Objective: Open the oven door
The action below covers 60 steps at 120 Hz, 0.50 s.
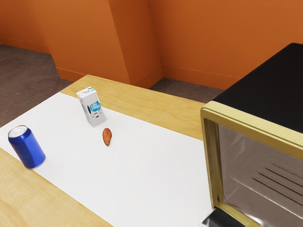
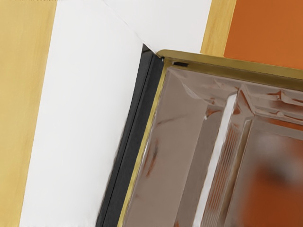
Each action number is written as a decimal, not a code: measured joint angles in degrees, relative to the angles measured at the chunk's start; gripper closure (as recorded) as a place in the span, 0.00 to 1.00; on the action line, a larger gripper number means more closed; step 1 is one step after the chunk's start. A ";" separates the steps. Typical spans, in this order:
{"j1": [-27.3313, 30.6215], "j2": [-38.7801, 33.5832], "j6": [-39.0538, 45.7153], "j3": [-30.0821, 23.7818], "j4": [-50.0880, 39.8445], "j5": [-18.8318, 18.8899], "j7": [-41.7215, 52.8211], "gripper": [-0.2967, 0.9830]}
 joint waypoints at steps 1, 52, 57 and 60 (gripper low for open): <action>-0.02 0.29 -0.41 0.82 0.05 0.22 0.33 0.24; -3.07 63.44 -64.25 67.36 60.57 55.30 29.47 0.23; -3.30 63.01 -64.75 67.66 57.38 55.04 31.90 0.23; -3.20 62.61 -64.97 67.93 55.62 54.40 33.29 0.23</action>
